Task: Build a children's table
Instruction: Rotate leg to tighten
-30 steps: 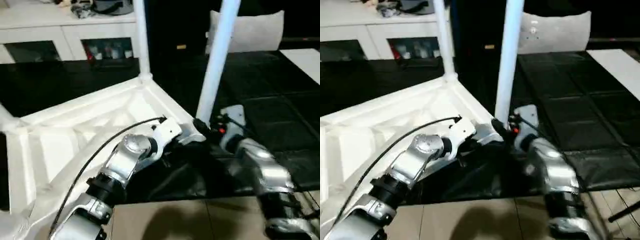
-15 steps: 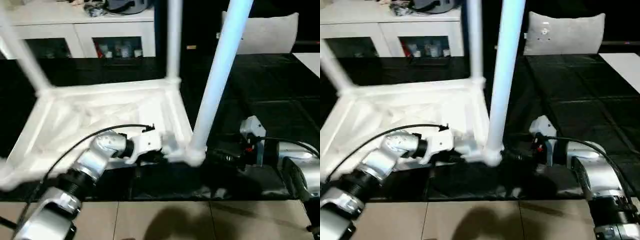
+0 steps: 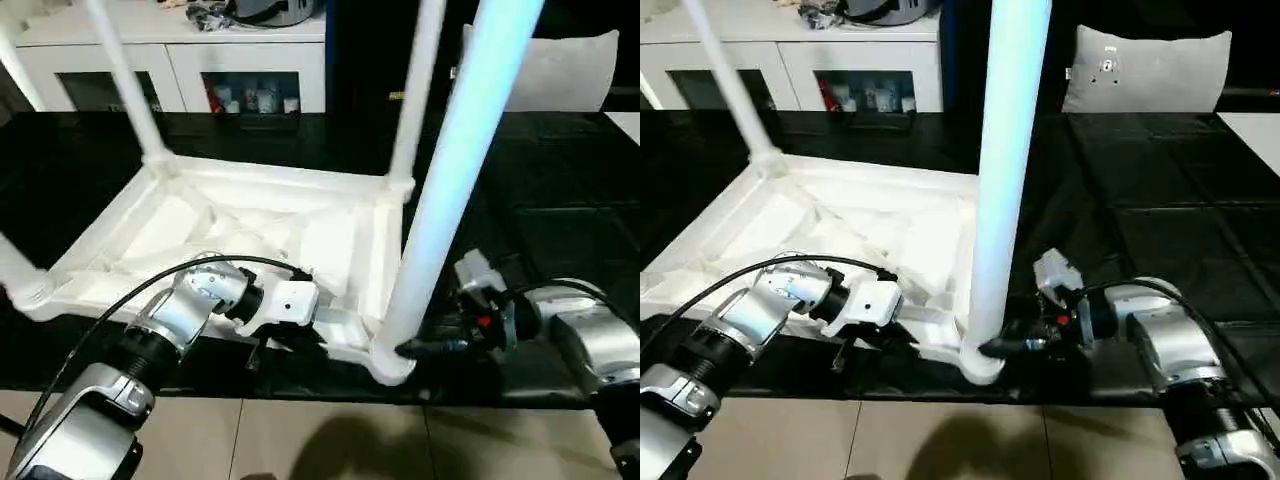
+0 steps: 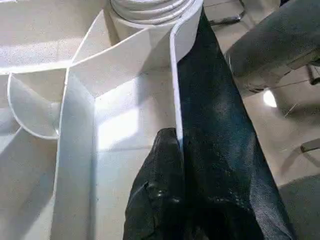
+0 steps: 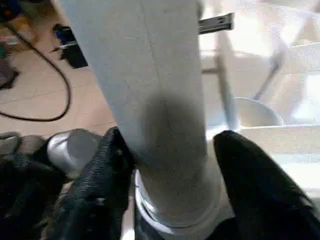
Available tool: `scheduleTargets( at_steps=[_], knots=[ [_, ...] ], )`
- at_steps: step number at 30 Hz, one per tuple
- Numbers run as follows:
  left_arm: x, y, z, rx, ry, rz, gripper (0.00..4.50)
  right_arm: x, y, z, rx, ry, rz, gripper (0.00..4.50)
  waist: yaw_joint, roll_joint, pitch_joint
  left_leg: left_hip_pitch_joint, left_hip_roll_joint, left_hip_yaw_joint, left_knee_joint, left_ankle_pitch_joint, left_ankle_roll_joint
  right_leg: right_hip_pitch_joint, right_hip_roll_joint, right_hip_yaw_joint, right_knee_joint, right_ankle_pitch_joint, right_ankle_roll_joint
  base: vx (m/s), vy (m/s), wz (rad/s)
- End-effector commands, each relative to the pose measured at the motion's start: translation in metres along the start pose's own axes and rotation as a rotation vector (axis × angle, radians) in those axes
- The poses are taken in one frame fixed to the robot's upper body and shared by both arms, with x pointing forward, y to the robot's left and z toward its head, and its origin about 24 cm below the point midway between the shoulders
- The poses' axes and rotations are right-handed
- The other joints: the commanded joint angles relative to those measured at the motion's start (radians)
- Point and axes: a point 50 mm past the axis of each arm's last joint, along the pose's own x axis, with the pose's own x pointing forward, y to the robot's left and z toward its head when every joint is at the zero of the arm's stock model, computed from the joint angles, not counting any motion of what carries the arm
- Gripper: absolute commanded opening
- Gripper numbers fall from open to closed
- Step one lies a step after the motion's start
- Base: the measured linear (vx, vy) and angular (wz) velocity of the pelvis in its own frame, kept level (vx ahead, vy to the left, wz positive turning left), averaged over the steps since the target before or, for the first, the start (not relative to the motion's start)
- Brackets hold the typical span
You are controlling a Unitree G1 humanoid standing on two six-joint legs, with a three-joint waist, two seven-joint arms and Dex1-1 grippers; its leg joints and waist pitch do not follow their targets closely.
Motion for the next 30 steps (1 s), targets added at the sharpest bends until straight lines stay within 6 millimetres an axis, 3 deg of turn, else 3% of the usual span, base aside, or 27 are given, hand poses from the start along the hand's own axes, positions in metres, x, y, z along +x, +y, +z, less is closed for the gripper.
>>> scheduleTargets(
  at_steps=[1, 2, 9, 13, 14, 15, 18, 22, 26, 28, 29, 30],
  knots=[
    [0.006, -0.002, 0.006, 0.054, 0.021, -0.082, 0.00, -0.001, -0.002, 0.004, -0.012, 0.005, 0.001, 2.44, -0.003, -0.022, -0.063, -0.005, 0.082, -0.028, -0.059, -0.001, 0.109, 0.060, -0.117, 0.086, -0.059, -0.301, 0.038, 0.000, 0.000, 0.00],
    [0.006, -0.002, 0.006, 0.053, 0.017, -0.085, 0.00, 0.000, -0.002, 0.004, -0.005, 0.001, 0.016, 2.22, -0.003, -0.021, -0.063, -0.005, 0.081, -0.028, -0.058, 0.001, 0.108, 0.060, -0.117, 0.086, -0.059, -0.300, 0.038, 0.000, 0.000, 0.00],
    [0.006, -0.001, 0.005, -0.022, -0.058, -0.059, 0.00, 0.002, 0.001, 0.004, 0.017, -0.027, 0.031, 1.96, -0.001, -0.023, -0.063, -0.005, 0.081, -0.027, -0.058, 0.010, 0.108, 0.060, -0.117, 0.086, -0.059, -0.297, 0.042, 0.000, 0.000, 0.00],
    [0.006, 0.009, 0.003, -0.143, -0.087, 0.092, 0.00, 0.011, -0.004, 0.005, 0.038, -0.101, -0.095, 1.95, -0.004, -0.025, -0.060, -0.005, 0.080, -0.025, -0.060, 0.003, 0.102, 0.059, -0.117, 0.086, -0.064, -0.320, 0.045, 0.000, 0.000, 0.00],
    [0.006, 0.010, 0.004, -0.159, -0.093, 0.115, 0.00, 0.013, -0.006, 0.005, 0.049, -0.100, -0.129, 1.94, -0.006, -0.024, -0.058, -0.003, 0.076, -0.025, -0.061, -0.011, 0.086, 0.059, -0.117, 0.082, -0.072, -0.357, 0.054, 0.000, 0.000, 0.00],
    [0.008, 0.016, 0.006, -0.220, -0.114, 0.189, 0.00, 0.021, -0.015, 0.004, 0.064, -0.095, -0.268, 1.94, -0.012, -0.023, -0.056, -0.003, 0.072, -0.024, -0.063, -0.019, 0.071, 0.058, -0.114, 0.079, -0.077, -0.380, 0.063, 0.000, 0.000, 0.00],
    [0.011, 0.022, 0.011, -0.282, -0.146, 0.268, 0.00, 0.031, -0.027, 0.004, 0.097, -0.098, -0.433, 1.93, -0.038, -0.023, -0.054, -0.009, 0.063, -0.028, -0.064, -0.039, 0.048, 0.066, -0.112, 0.068, -0.088, -0.415, 0.090, 0.000, 0.000, 0.00],
    [0.020, 0.035, 0.023, -0.374, -0.184, 0.407, 0.00, 0.049, -0.040, 0.006, 0.150, -0.108, -0.640, 1.90, -0.075, -0.021, -0.056, -0.010, 0.063, -0.030, -0.063, -0.033, 0.052, 0.066, -0.112, 0.072, -0.085, -0.377, 0.072, 0.000, 0.000, 0.00],
    [0.032, 0.042, 0.031, -0.407, -0.159, 0.513, 0.00, 0.064, -0.050, 0.006, 0.255, -0.128, -0.800, 1.90, -0.087, -0.018, -0.060, -0.012, 0.059, -0.031, -0.061, -0.005, 0.074, 0.067, -0.112, 0.076, -0.080, -0.339, 0.053, 0.000, 0.000, 0.00],
    [0.038, 0.044, 0.036, -0.380, -0.126, 0.555, 0.00, 0.073, -0.050, 0.010, 0.219, -0.137, -0.828, 1.90, -0.089, -0.016, -0.059, -0.012, 0.064, -0.032, -0.062, 0.004, 0.085, 0.065, -0.113, 0.076, -0.080, -0.324, 0.050, 0.000, 0.000, 0.00],
    [0.042, 0.044, 0.038, -0.373, -0.118, 0.559, 0.00, 0.076, -0.050, 0.013, 0.219, -0.164, -0.824, 2.45, -0.089, -0.015, -0.059, -0.011, 0.065, -0.032, -0.061, 0.003, 0.089, 0.064, -0.114, 0.078, -0.079, -0.322, 0.050, 0.000, 0.000, 0.00],
    [0.042, 0.044, 0.038, -0.373, -0.118, 0.559, 0.00, 0.076, -0.050, 0.013, 0.219, -0.164, -0.824, 2.59, -0.089, -0.015, -0.058, -0.010, 0.066, -0.032, -0.062, -0.003, 0.090, 0.064, -0.116, 0.079, -0.079, -0.323, 0.049, 0.000, 0.000, 0.00]
  ],
)
